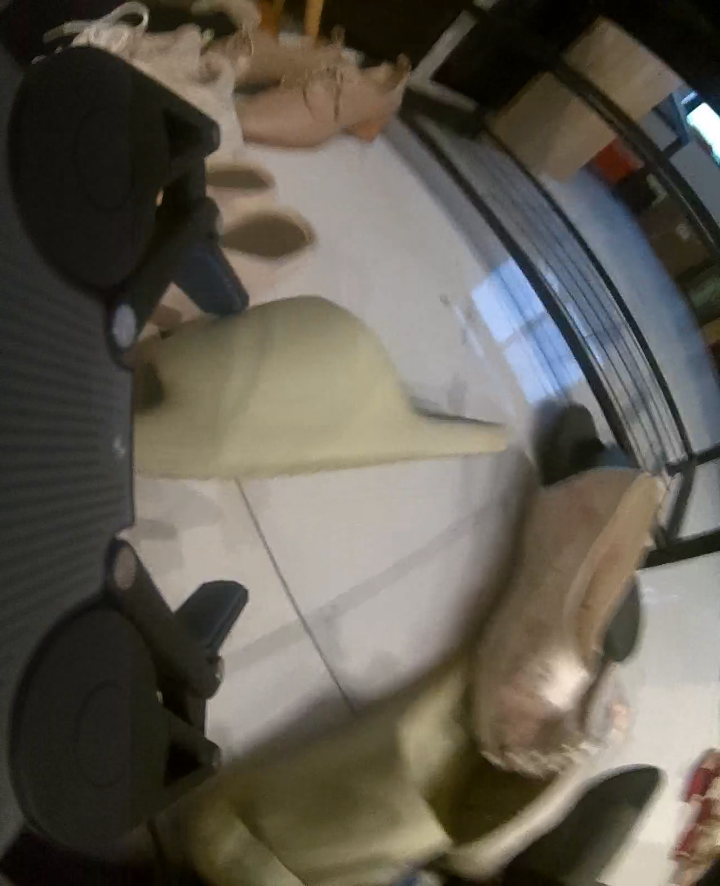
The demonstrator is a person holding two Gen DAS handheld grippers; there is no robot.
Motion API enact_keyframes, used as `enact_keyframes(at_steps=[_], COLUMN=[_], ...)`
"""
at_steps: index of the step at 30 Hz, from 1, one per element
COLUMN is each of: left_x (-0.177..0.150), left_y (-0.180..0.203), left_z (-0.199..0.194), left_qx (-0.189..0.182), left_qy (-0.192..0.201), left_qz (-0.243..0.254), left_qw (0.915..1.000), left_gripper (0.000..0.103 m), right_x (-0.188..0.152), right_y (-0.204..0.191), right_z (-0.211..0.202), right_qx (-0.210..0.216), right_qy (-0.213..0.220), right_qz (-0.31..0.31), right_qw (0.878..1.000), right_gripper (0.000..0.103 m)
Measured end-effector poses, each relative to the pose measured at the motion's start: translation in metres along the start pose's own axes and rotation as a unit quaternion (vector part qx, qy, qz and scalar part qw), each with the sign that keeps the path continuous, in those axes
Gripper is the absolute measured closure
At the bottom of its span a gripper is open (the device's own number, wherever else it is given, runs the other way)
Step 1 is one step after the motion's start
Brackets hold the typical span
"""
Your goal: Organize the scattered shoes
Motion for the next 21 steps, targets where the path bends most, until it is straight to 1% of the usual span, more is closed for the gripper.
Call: enact_keyframes(at_steps=[1, 2, 3, 5, 6, 7, 8, 9, 10, 11, 12, 13, 14, 15, 16, 17, 19, 20, 21], left_x=[0.0, 0.001, 0.004, 0.006, 0.007, 0.003, -0.002, -0.007, -0.008, -0.022, -0.034, -0.041, -0.054, -0.062, -0.069, -0.075, -0.083, -0.084, -0.085], left_y=[0.001, -0.003, -0.013, -0.037, -0.051, -0.072, -0.093, -0.113, -0.128, -0.156, -0.182, -0.196, -0.218, -0.232, -0.246, -0.256, -0.268, -0.27, -0.272], left_z=[-0.004, -0.015, -0.032, -0.048, -0.053, -0.055, -0.056, -0.058, -0.059, -0.06, -0.061, -0.06, -0.061, -0.064, -0.067, -0.07, -0.075, -0.075, -0.075], left_qx=[-0.033, -0.082, -0.111, -0.111, -0.109, -0.107, -0.106, -0.105, -0.103, -0.093, -0.083, -0.073, -0.055, -0.044, -0.032, -0.019, 0.0, 0.002, 0.002], left_qy=[0.003, 0.012, 0.03, 0.055, 0.065, 0.074, 0.083, 0.091, 0.096, 0.104, 0.111, 0.115, 0.123, 0.132, 0.141, 0.149, 0.165, 0.169, 0.172], left_qz=[-0.007, -0.019, -0.039, -0.064, -0.08, -0.109, -0.138, -0.166, -0.187, -0.224, -0.258, -0.27, -0.286, -0.293, -0.298, -0.297, -0.291, -0.285, -0.28], left_qw=[0.9994, 0.9964, 0.9926, 0.9902, 0.9887, 0.9854, 0.9812, 0.9764, 0.9723, 0.9645, 0.9562, 0.9533, 0.9487, 0.9461, 0.9436, 0.9429, 0.9424, 0.9435, 0.9445], left_gripper=[0.001, 0.001, 0.001, 0.001, 0.001, 0.001, 0.001, 0.001, 0.001, 0.001, 0.001, 0.001, 0.001, 0.001, 0.001, 0.001, 0.001, 0.001, 0.001], right_x=[-0.001, -0.001, -0.002, -0.004, -0.006, -0.011, -0.017, -0.021, -0.03, -0.037, -0.049, -0.067, -0.079, -0.114, -0.13, -0.146, -0.2, -0.21, -0.223], right_y=[0.0, 0.0, -0.001, -0.001, -0.002, -0.004, -0.007, -0.009, -0.015, -0.018, -0.023, -0.028, -0.031, -0.036, -0.036, -0.036, -0.027, -0.022, -0.012], right_z=[0.001, 0.002, 0.003, 0.004, 0.006, 0.009, 0.013, 0.015, 0.019, 0.022, 0.028, 0.037, 0.043, 0.06, 0.065, 0.072, 0.096, 0.102, 0.114], right_qx=[-0.004, -0.008, -0.012, -0.02, -0.032, -0.049, -0.072, -0.081, -0.104, -0.118, -0.142, -0.175, -0.189, -0.211, -0.215, -0.218, -0.227, -0.233, -0.251], right_qy=[-0.002, -0.004, -0.005, -0.009, -0.014, -0.023, -0.034, -0.039, -0.054, -0.064, -0.082, -0.105, -0.122, -0.172, -0.193, -0.212, -0.271, -0.28, -0.277], right_qz=[-0.003, -0.007, -0.01, -0.018, -0.029, -0.048, -0.074, -0.09, -0.135, -0.166, -0.217, -0.284, -0.322, -0.411, -0.443, -0.472, -0.543, -0.55, -0.563], right_qw=[1.0, 1.0, 1.0, 1.0, 0.999, 0.997, 0.994, 0.992, 0.984, 0.977, 0.962, 0.937, 0.92, 0.87, 0.849, 0.828, 0.761, 0.751, 0.737], right_gripper=[0.0, 0.0, 0.0, 0.0, 0.0, 0.0, 0.0, 0.0, 0.0, 0.0, 0.0, 0.0, 0.0, 0.0, 0.0, 0.0, 0.0, 0.0, 0.0])
Point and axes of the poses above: each gripper's, at about its wrist camera, not at the fingertips, and z roughly the way its jaws point, y to its right, x to its top, the point moved 8 cm from there along z, roughly the way its jaws point, and after that the axes turned 5 degrees about x, right-handed, at the moved point
